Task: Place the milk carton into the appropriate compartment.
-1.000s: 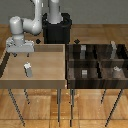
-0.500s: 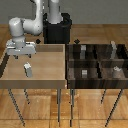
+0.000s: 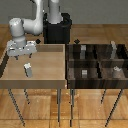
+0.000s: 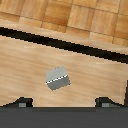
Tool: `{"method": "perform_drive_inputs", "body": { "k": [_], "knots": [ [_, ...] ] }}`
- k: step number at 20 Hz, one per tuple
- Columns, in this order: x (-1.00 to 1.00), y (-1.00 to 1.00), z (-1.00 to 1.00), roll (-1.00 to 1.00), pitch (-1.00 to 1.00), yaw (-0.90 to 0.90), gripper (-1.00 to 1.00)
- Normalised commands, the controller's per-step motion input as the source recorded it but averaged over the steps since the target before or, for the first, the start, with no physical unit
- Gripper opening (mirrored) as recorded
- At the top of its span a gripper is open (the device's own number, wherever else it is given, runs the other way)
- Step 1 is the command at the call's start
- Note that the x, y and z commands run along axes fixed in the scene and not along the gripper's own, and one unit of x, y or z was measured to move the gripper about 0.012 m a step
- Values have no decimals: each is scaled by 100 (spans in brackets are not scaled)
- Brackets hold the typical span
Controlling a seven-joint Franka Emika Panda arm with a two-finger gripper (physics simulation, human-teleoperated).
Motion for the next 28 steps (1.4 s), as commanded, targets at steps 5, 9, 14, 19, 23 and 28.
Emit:
{"method": "perform_drive_inputs", "body": {
  "k": [5,9,14,19,23,28],
  "knots": [
    [0,0,0,0,0,18,100],
    [25,0,0,0,0,11,100],
    [20,20,0,0,0,0,100],
    [0,20,0,0,0,0,100],
    [0,0,-25,0,0,0,100],
    [0,0,-60,0,0,0,100]
  ]
}}
